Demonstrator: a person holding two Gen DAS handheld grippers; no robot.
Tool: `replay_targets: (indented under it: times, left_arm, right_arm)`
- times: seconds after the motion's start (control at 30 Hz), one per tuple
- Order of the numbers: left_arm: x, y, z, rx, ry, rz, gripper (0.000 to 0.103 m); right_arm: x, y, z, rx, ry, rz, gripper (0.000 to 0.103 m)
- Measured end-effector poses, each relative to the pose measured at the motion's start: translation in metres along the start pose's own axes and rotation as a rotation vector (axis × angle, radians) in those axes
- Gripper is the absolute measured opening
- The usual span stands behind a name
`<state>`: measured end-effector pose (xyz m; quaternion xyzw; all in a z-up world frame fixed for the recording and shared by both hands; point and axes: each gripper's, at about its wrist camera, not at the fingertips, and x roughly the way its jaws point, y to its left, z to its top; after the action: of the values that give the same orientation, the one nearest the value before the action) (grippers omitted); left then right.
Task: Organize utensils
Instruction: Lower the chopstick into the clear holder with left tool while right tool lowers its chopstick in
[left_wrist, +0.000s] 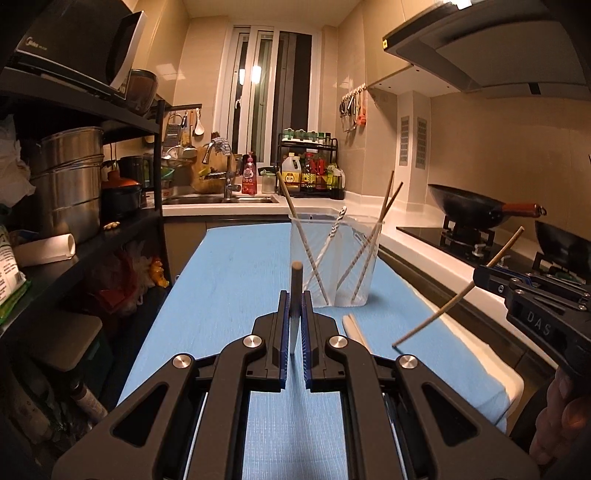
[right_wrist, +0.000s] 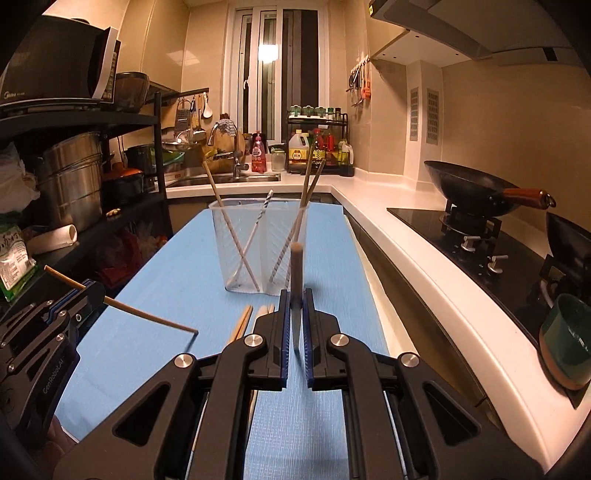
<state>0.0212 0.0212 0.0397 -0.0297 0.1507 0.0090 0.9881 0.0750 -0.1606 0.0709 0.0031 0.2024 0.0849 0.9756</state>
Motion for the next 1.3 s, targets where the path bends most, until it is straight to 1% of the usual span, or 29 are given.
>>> replay_targets:
  times: [0.1, 0.3, 0.5, 0.6, 0.7, 0.77, 0.9, 1.03, 1.2, 1.3]
  left_arm:
    - [-0.002, 0.002, 0.008, -0.016, -0.014, -0.004, 0.006]
    - [0.002, 0.004, 0.028, -0.023, -0.009, -0.015, 0.006]
    - [0.011, 0.008, 0.043, -0.035, 0.051, -0.032, 0.006]
    - [0.020, 0.008, 0.053, -0.044, 0.108, -0.086, 0.006]
    - [0.030, 0.011, 0.068, -0.066, 0.142, -0.118, 0.006]
    - [0.037, 0.014, 0.080, -0.081, 0.152, -0.133, 0.006]
    - [0.052, 0.021, 0.116, -0.118, 0.147, -0.175, 0.006]
    - [0.070, 0.021, 0.155, -0.118, 0.122, -0.213, 0.006]
    - [0.090, 0.011, 0.201, -0.091, 0.056, -0.219, 0.006]
    - [0.103, 0.002, 0.220, -0.067, 0.023, -0.207, 0.006]
  right_arm:
    - [-0.001, -0.004, 0.009, 0.015, -0.005, 0.010, 0.007]
    - [0.003, -0.006, 0.023, 0.025, -0.002, 0.033, 0.007]
    - [0.004, -0.007, 0.037, 0.036, -0.008, 0.056, 0.007]
    - [0.006, -0.009, 0.046, 0.054, -0.019, 0.069, 0.007]
    - [0.012, -0.012, 0.057, 0.074, -0.021, 0.082, 0.007]
    - [0.018, -0.014, 0.069, 0.084, -0.030, 0.087, 0.007]
    - [0.029, -0.021, 0.102, 0.125, -0.053, 0.124, 0.007]
    - [0.037, -0.022, 0.140, 0.127, -0.100, 0.150, 0.007]
    - [0.048, -0.018, 0.187, 0.118, -0.172, 0.149, 0.007]
    - [0.060, -0.015, 0.204, 0.107, -0.185, 0.147, 0.007]
